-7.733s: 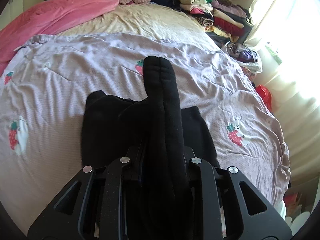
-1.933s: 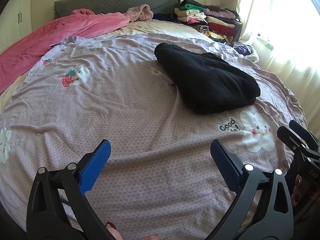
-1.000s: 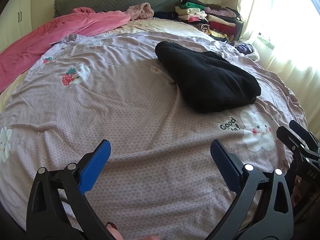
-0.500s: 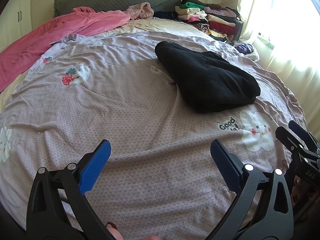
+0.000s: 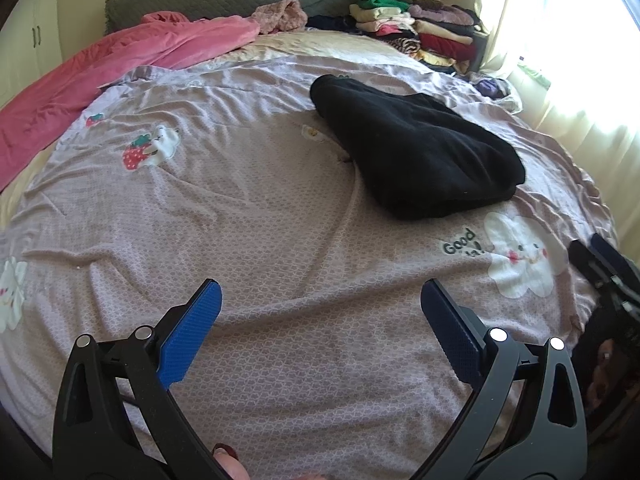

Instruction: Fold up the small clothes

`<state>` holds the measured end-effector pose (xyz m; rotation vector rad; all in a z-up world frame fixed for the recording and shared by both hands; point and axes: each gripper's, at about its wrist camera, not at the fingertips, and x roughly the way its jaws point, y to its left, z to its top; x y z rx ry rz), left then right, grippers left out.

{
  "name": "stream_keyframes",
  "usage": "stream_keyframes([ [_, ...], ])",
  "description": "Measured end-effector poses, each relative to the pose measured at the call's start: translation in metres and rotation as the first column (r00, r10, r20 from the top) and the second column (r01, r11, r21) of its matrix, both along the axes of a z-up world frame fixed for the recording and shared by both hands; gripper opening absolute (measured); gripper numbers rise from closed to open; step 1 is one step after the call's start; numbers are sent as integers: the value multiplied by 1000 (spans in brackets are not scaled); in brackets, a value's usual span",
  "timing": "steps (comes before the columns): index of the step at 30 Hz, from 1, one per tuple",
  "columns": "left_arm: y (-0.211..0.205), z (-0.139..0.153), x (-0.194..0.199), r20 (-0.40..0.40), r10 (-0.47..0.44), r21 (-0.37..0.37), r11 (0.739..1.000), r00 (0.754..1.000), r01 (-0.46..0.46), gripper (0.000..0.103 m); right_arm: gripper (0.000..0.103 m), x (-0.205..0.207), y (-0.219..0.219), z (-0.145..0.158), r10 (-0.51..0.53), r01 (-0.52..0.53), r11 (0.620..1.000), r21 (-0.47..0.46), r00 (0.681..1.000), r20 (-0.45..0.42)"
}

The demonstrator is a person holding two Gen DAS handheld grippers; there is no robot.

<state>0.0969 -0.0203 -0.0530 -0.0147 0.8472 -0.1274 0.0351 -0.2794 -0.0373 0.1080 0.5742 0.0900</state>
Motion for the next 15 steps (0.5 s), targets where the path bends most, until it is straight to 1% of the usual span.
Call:
stream_keyframes([
  [2, 5, 3, 3, 7, 22, 18, 1000, 1000, -22, 93, 98, -1, -14, 6, -72, 72, 997, 8, 997, -5],
  [3, 9, 6, 3, 12, 28, 11, 1000, 1000, -28, 93, 98, -3, -32, 13, -132, 132, 991, 26, 991, -7],
  [4, 19, 12, 6, 19, 42, -8, 999, 999, -42, 93, 98, -6, -44, 19, -168, 168, 985, 39, 986, 1],
  [5, 26, 16, 9, 26, 56, -18, 998, 998, -55, 93, 98, -13, -70, 29, -240, 238, 969, 61, 971, 18],
  [7, 62, 36, 20, 64, 133, -30, 991, 989, -131, 93, 98, -24, -110, 41, -351, 349, 934, 73, 936, 24],
  [8, 84, 45, 29, 69, 178, -33, 984, 982, -176, 93, 98, -34, -146, 48, -433, 431, 900, 72, 901, 14],
  [9, 109, 52, 38, 64, 233, -40, 972, 970, -231, 93, 98, -41, -169, 50, -481, 480, 875, 66, 877, 3],
  [11, 156, 63, 53, 56, 319, -68, 947, 946, -315, 93, 98, -64, -226, 47, -616, 616, 786, 46, 788, -17],
  [12, 194, 69, 62, 44, 393, -56, 919, 918, -391, 93, 98, -79, -263, 40, -686, 687, 726, 27, 726, -43],
  [13, 225, 75, 69, 42, 457, -30, 889, 888, -456, 93, 98, -89, -290, 30, -729, 731, 683, 6, 681, -69],
  [14, 258, 81, 75, 50, 523, 11, 852, 851, -524, 93, 98, -102, -328, 13, -782, 784, 619, -43, 610, -128],
  [15, 284, 84, 79, 62, 569, 42, 820, 820, -571, 93, 98, -111, -349, -1, -811, 812, 578, -80, 562, -164],
])
